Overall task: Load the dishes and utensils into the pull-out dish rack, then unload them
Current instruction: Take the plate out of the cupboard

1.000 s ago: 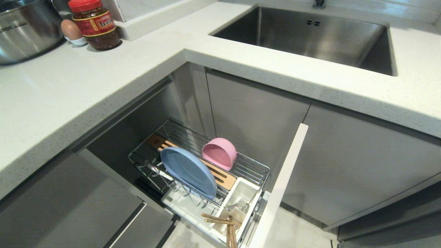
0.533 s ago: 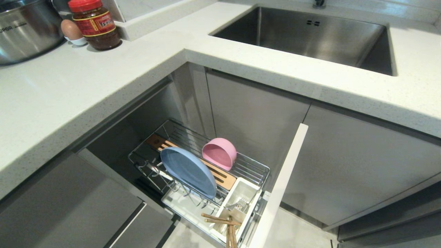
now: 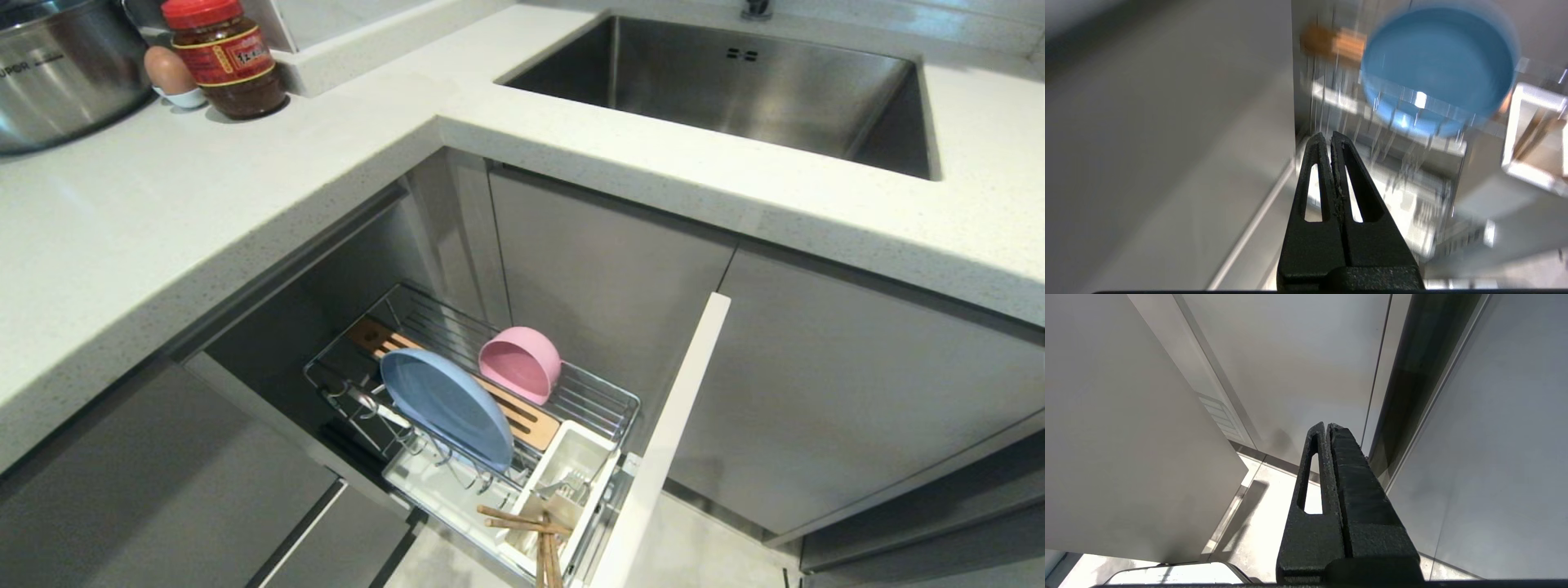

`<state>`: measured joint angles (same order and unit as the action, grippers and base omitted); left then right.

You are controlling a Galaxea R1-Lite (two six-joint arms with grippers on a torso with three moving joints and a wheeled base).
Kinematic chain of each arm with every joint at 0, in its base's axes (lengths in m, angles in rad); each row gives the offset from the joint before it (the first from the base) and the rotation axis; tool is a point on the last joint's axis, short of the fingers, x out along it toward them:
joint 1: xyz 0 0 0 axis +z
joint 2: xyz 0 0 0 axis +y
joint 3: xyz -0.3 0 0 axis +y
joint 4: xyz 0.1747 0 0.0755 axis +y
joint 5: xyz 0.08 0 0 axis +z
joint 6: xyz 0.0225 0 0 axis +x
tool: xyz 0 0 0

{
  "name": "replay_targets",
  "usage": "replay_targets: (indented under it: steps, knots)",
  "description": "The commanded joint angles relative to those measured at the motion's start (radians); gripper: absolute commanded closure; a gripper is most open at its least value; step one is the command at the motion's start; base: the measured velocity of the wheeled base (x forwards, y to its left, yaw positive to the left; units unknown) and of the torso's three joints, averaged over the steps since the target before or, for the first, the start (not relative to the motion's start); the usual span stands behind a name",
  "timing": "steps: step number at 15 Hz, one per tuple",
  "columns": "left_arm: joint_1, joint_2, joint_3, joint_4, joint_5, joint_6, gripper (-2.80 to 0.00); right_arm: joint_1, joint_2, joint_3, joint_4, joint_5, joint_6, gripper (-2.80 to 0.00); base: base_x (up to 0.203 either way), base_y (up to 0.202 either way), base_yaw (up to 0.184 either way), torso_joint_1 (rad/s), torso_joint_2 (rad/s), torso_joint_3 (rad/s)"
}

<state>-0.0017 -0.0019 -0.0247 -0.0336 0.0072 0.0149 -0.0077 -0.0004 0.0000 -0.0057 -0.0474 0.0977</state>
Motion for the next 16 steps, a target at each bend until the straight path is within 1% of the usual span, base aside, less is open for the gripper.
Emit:
replay_targets:
  steps: [1,2,3,6,8,9,11,12,13,14,15,16]
  knots:
    - [0.000,0.002,-0.097,-0.006,0.001,0.004,0.00,0.000,-0.004,0.000,0.000,0.000,0.001,0.00,0.000,0.000,0.000,0.000,0.00,0.000]
    - [0.000,0.002,-0.174,0.004,0.000,0.022,0.00,0.000,-0.004,0.000,0.000,0.000,0.001,0.00,0.000,0.000,0.000,0.000,0.00,0.000]
    - [0.000,0.004,-0.245,0.030,-0.001,0.055,0.00,0.000,-0.004,0.000,0.000,0.000,0.001,0.00,0.000,0.000,0.000,0.000,0.00,0.000]
    - [0.000,0.062,-0.515,0.155,-0.021,0.188,0.00,0.000,-0.004,0.000,0.000,0.000,0.001,0.00,0.000,0.000,0.000,0.000,0.00,0.000]
    - [0.001,0.172,-0.732,0.226,-0.024,0.264,0.00,0.000,-0.004,0.000,0.000,0.000,0.001,0.00,0.000,0.000,0.000,0.000,0.00,0.000]
    - [0.003,0.248,-0.839,0.252,-0.024,0.286,0.00,0.000,-0.004,0.000,0.000,0.000,0.001,0.00,0.000,0.000,0.000,0.000,0.00,0.000]
    - [0.019,0.416,-1.042,0.276,-0.023,0.309,0.00,0.000,-0.004,0.000,0.000,0.000,0.001,0.00,0.000,0.000,0.000,0.000,0.00,0.000]
    - [0.029,0.500,-1.147,0.283,-0.020,0.308,0.00,0.000,-0.004,0.000,0.000,0.000,0.001,0.00,0.000,0.000,0.000,0.000,0.00,0.000]
    - [0.037,0.573,-1.237,0.287,-0.015,0.284,0.00,0.000,-0.004,0.000,0.000,0.000,0.001,0.00,0.000,0.000,0.000,0.000,0.00,0.000]
    - [0.044,0.650,-1.321,0.291,-0.005,0.226,0.00,0.000,-0.004,0.000,0.000,0.000,0.001,0.00,0.000,0.000,0.000,0.000,0.00,0.000]
    - [0.050,0.714,-1.386,0.295,0.010,0.136,0.00,0.000,-0.004,0.000,0.000,0.000,0.001,0.00,0.000,0.000,0.000,0.000,0.00,0.000]
    - [0.054,0.765,-1.422,0.296,0.026,0.000,0.00,0.000,-0.004,0.000,0.000,0.000,0.001,0.00,0.000,0.000,0.000,0.000,0.00,0.000]
